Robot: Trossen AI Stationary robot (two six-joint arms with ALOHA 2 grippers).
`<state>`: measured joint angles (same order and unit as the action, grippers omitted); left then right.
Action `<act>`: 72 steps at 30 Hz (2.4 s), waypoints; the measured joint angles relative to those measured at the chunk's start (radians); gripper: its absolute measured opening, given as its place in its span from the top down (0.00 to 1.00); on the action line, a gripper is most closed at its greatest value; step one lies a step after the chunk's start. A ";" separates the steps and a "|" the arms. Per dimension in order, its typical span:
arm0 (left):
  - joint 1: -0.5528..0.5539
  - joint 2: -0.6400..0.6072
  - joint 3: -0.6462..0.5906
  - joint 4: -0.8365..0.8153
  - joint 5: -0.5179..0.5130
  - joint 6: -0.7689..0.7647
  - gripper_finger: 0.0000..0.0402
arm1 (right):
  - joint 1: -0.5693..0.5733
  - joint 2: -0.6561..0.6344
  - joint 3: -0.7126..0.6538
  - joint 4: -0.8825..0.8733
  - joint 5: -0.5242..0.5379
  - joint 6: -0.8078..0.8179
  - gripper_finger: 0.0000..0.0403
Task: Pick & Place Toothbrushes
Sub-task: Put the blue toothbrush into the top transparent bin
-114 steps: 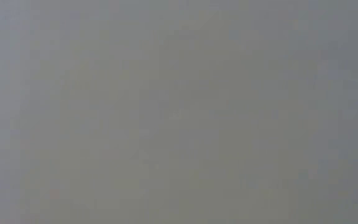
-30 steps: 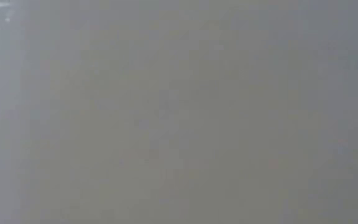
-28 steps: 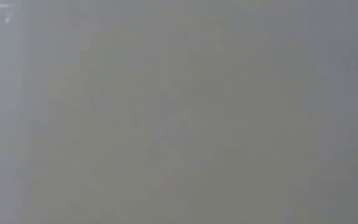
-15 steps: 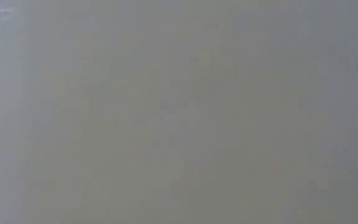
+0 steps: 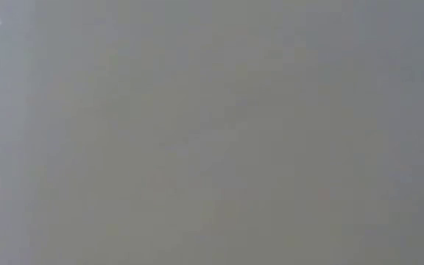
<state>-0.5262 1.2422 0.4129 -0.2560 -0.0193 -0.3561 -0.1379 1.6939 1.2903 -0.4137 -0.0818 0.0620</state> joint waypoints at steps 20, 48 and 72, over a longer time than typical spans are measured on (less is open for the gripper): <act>0.001 0.028 0.002 -0.002 -0.051 0.021 0.81 | 0.000 0.000 0.000 0.000 0.000 0.000 0.46; 0.062 -0.009 0.130 0.001 -0.029 0.029 0.96 | 0.000 0.000 0.000 -0.001 0.000 0.000 0.46; 0.148 -0.140 0.146 -0.011 -0.026 0.067 0.97 | 0.000 0.000 0.000 -0.005 0.000 0.000 0.46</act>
<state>-0.3782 1.1019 0.5594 -0.2668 -0.0456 -0.2890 -0.1375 1.6939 1.2900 -0.4187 -0.0818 0.0620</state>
